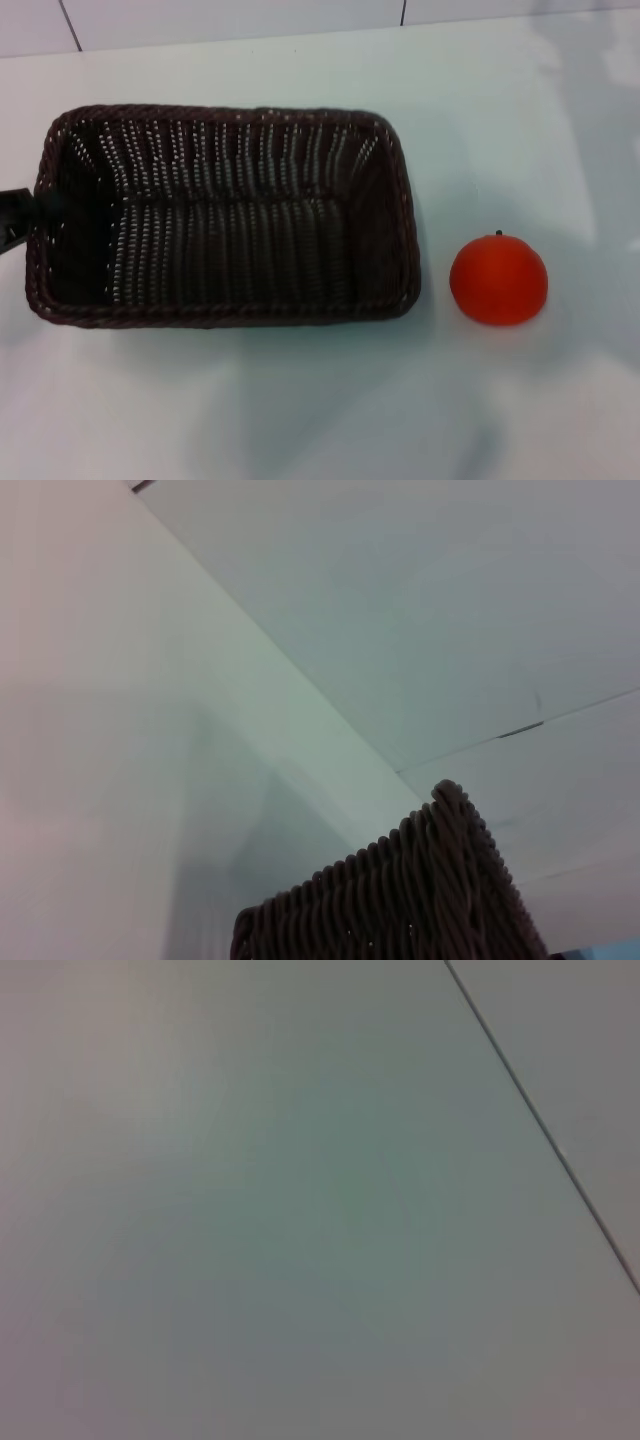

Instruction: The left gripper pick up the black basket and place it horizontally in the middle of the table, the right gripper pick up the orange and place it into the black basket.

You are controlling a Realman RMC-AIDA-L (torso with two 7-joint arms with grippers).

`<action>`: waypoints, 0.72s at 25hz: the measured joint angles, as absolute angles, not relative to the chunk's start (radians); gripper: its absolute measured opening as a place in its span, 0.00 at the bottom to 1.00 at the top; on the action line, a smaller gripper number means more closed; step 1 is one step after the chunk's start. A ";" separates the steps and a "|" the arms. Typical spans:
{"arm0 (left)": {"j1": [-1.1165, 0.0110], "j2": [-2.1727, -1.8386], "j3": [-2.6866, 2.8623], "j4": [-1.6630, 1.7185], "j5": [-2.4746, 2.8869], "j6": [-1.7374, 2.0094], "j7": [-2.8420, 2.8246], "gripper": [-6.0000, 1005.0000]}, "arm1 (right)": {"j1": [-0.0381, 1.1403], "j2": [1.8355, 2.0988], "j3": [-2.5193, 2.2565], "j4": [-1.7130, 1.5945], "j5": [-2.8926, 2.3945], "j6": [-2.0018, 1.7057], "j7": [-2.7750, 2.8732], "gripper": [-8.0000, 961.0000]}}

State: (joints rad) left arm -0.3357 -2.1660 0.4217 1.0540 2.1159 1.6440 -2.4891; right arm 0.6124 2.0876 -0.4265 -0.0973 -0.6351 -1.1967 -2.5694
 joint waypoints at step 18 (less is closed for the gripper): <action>-0.317 -2.165 0.421 0.986 2.092 1.656 -2.442 0.25 | 0.632 2.085 -0.429 -0.099 -0.635 -1.162 -2.570 0.81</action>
